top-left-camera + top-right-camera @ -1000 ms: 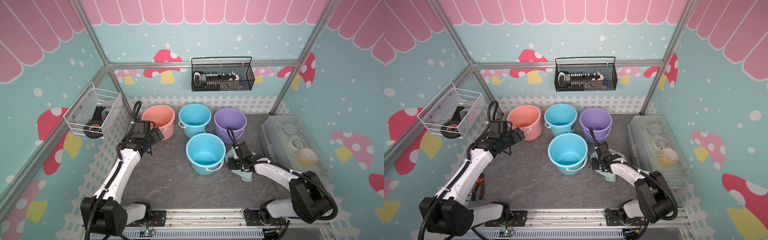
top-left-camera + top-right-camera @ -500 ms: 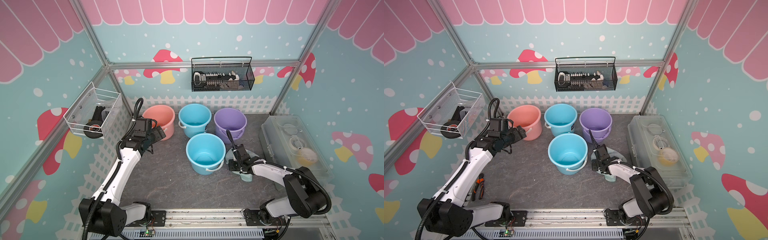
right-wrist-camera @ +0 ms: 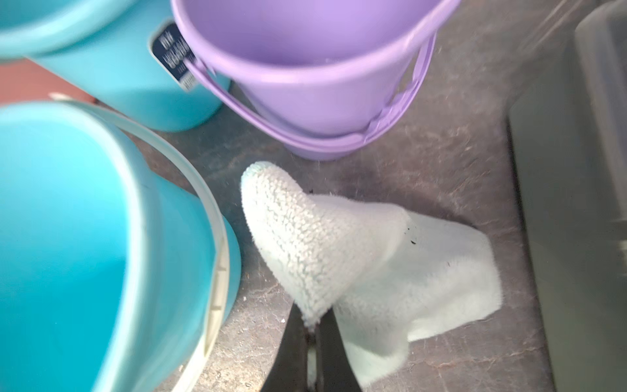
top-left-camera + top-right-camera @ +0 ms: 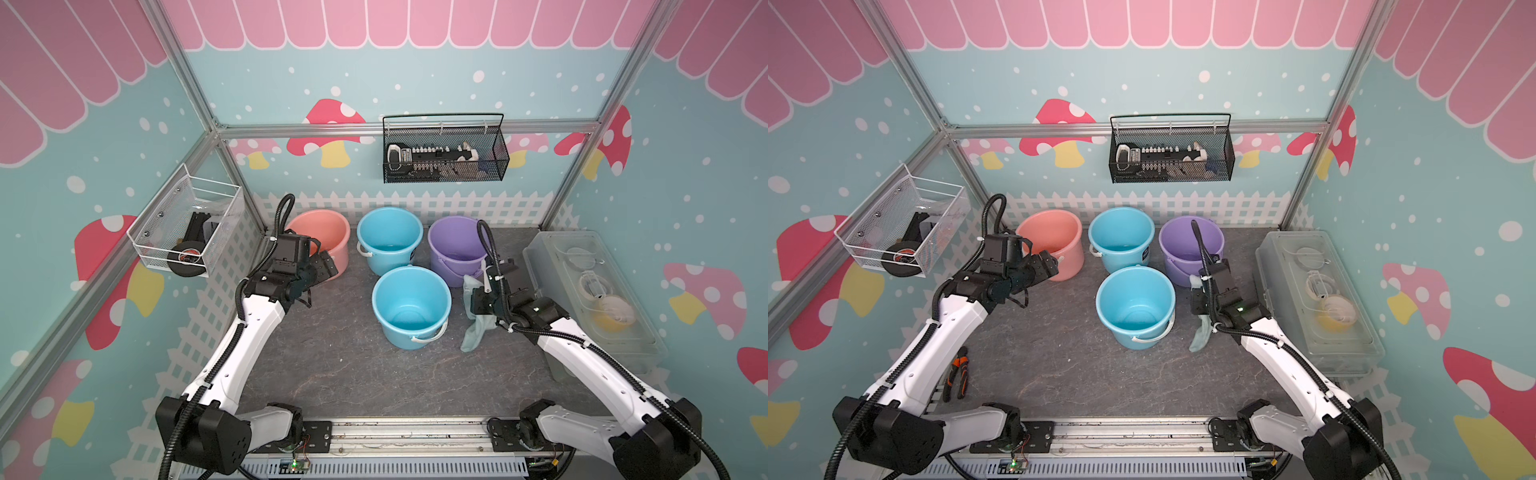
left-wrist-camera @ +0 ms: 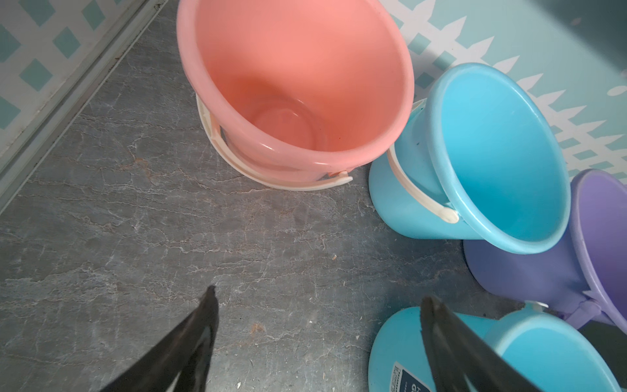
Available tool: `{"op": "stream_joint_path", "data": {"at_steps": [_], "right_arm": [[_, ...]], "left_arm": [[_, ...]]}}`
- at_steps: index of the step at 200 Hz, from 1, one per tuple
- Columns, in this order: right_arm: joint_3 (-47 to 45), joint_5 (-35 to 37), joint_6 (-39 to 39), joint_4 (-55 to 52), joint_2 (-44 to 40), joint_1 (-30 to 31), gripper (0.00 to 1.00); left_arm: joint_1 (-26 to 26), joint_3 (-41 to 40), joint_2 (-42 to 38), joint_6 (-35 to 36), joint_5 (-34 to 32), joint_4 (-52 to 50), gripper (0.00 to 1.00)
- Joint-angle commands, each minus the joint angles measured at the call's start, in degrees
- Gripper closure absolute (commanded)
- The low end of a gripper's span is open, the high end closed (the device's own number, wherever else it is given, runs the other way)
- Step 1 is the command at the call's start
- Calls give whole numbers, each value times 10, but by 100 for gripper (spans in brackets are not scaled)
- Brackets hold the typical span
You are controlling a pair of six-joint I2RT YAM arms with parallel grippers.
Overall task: Wipe the inside of the bucket with a cloth
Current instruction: Pick up the cleaning item at the center of the board, then pick up the bucket from the center of the board, then place the cleaning item inside of the bucket.
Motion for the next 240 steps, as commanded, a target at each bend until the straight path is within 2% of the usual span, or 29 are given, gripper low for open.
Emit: {"op": "stream_joint_path", "data": {"at_steps": [1, 19, 50, 83, 106, 147, 185, 204, 232, 240], "right_arm": [[68, 19, -28, -71, -11, 2, 100], [132, 7, -42, -92, -7, 2, 100], [239, -35, -65, -111, 11, 7, 100], [349, -85, -79, -112, 41, 22, 100], [422, -127, -82, -111, 66, 36, 100], [515, -176, -80, -92, 107, 80, 100], [524, -198, -70, -70, 130, 119, 99], [492, -196, -60, -59, 138, 131, 99], [444, -184, -46, -58, 147, 143, 100], [427, -179, -41, -58, 147, 145, 100]], "left_arm": [[-9, 17, 8, -7, 20, -7, 12], [-18, 22, 12, -5, 42, -8, 12], [-46, 14, 4, -7, 28, -6, 12], [-60, 5, 8, -4, 66, -5, 13], [-76, -2, 2, -2, 55, -3, 12], [-84, -10, -5, -4, 93, 1, 12], [-94, -16, -7, -13, 129, 9, 19], [-105, -13, 4, -19, 148, 12, 25], [-127, -9, 22, -36, 142, 11, 32], [-148, -7, 30, -40, 145, 11, 36]]}}
